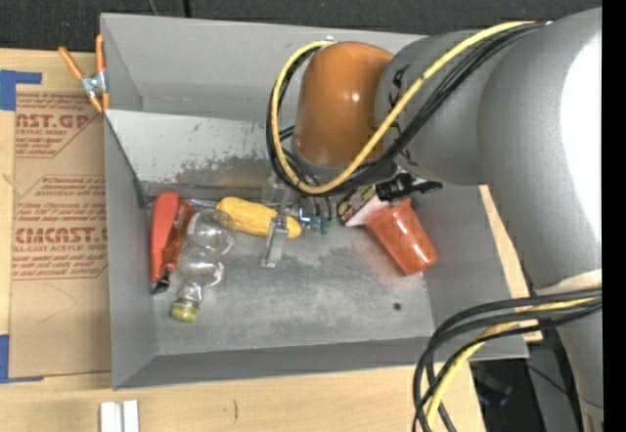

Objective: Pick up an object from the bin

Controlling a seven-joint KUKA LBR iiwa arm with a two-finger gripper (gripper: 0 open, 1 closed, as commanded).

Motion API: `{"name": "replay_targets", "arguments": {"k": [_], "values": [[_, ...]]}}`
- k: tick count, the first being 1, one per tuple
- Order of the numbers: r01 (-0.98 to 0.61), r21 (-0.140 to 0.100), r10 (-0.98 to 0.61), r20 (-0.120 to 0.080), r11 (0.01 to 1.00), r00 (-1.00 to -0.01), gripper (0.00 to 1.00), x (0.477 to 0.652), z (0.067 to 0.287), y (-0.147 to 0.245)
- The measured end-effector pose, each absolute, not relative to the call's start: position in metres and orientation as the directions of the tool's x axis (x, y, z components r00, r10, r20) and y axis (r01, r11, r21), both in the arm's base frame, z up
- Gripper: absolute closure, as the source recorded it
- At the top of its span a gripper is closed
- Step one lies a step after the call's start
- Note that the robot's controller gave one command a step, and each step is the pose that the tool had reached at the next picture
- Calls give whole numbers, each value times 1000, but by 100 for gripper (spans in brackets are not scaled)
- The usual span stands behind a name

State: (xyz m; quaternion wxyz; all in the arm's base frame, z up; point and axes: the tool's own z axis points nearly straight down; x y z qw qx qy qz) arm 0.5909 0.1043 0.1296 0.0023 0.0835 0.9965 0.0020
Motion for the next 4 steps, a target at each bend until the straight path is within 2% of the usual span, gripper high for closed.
{"name": "replay_targets", "arguments": {"k": [1, 2, 4], "values": [[134, 3, 134, -5, 991, -991, 0, 594, 70, 118], [325, 7, 325, -5, 946, -946, 100, 588, 70, 112], [325, 4, 325, 1, 946, -946, 100, 586, 74, 112]]}}
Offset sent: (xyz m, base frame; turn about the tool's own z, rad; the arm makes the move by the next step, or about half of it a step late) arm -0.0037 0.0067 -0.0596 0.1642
